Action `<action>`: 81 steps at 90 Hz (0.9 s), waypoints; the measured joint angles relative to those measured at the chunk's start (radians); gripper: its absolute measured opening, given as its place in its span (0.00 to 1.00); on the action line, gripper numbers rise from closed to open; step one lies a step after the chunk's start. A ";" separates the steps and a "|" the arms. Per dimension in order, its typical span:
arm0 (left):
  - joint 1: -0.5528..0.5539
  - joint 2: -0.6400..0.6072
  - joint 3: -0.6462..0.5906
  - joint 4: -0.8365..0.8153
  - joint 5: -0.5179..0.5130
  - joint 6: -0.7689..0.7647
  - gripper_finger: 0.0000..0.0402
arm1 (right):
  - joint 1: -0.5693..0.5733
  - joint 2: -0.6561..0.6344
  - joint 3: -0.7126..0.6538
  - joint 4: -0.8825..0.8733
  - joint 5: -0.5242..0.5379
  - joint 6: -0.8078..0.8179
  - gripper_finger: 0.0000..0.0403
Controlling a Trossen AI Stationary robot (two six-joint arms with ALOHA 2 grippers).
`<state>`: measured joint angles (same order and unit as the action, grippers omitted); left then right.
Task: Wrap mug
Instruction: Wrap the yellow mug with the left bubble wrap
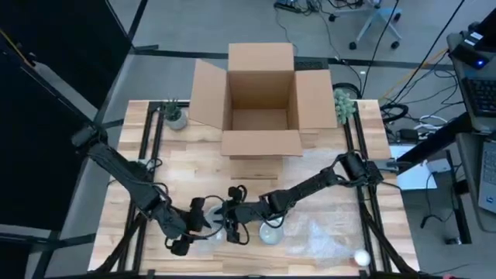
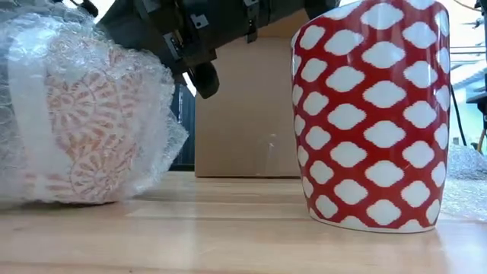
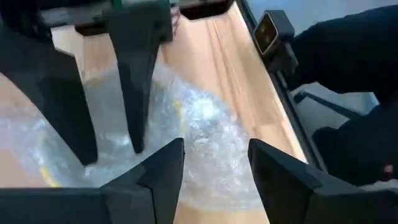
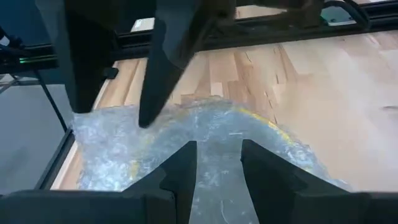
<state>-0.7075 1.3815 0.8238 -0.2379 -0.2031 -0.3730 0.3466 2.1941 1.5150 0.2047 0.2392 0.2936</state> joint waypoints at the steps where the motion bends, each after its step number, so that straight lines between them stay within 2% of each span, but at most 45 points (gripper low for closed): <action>1: 0.002 0.005 0.000 0.000 -0.001 0.006 0.43 | 0.000 0.000 0.000 0.001 -0.001 0.000 0.28; 22: 0.056 0.108 0.008 -0.010 0.007 0.017 0.43 | 0.000 0.000 0.000 -0.001 0.004 0.000 0.28; 53: 0.065 0.202 0.015 0.030 0.052 0.026 0.43 | 0.000 -0.019 -0.002 -0.022 -0.005 -0.042 0.28; 61: 0.067 0.198 0.015 0.042 0.052 0.017 0.43 | 0.003 -0.045 -0.003 -0.070 -0.015 -0.065 0.28; 81: 0.068 0.187 0.011 0.046 0.064 0.008 0.43 | 0.009 -0.170 -0.005 -0.314 -0.020 -0.104 0.28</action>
<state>-0.6395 1.5684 0.8352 -0.1918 -0.1387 -0.3645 0.3560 2.0241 1.5100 -0.1089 0.2189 0.1892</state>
